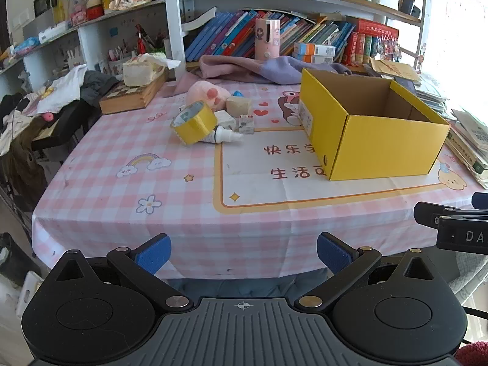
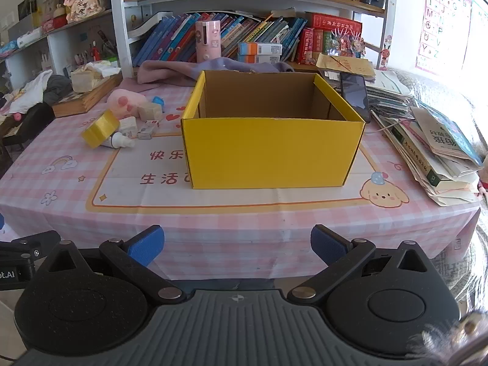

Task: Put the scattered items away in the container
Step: 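Move both tools toward the yellow tape roll and white tube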

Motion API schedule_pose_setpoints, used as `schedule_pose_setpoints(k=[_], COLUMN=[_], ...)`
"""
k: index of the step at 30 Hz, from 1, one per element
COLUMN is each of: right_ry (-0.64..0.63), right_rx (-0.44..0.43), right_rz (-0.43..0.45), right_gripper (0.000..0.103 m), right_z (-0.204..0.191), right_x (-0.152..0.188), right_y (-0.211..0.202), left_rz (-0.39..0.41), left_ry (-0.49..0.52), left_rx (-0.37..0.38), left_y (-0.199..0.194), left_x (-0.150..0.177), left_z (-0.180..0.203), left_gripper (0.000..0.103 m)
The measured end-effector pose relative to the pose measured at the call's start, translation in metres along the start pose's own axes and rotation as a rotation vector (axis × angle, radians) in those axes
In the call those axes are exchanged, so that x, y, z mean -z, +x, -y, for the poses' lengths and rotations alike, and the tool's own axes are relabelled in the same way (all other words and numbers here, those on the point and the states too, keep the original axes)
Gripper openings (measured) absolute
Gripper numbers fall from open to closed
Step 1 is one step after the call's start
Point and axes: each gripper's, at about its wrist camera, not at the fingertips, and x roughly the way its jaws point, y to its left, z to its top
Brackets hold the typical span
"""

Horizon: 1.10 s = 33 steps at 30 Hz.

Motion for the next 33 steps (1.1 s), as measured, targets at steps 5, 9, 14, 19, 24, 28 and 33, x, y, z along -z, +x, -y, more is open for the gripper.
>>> schedule_pose_setpoints(k=[5,9,14,19,24,28,33], right_ry=[0.004,0.001,-0.011,-0.042,-0.048,-0.006,0.054], right_rx=[-0.011,-0.01,0.009,0.03,0.033,0.036,0.04], right_rz=[0.014,0.002,-0.003,0.038,0.016,-0.005,-0.01], right_gripper=[0.103,0.103,0.102,0.102,0.102,0.102,0.102], right_z=[-0.003,-0.004,-0.007,-0.015,-0.016,-0.009,-0.001], right_x=[-0.001,-0.001,-0.006,-0.01,-0.009,-0.009,-0.01], right_y=[-0.001,0.001,-0.001,-0.014,-0.012,-0.01,-0.013], left_rz=[-0.004,-0.003,-0.013,0.001,0.012,0.019,0.026], left_ry=[0.007,0.009,0.017,0.054,0.073,0.101,0.106], left_rx=[0.001,0.009,0.018,0.021,0.026,0.036,0.039], left_y=[0.003,0.004,0.004,-0.001,-0.004,-0.007,-0.011], left_x=[0.0,0.001,0.002,0.002,0.001,0.001,0.002], left_z=[-0.001,-0.001,-0.002,0.004,0.006,0.011,0.01], left_gripper=[0.103,0.103,0.103,0.103,0.103,0.103,0.103])
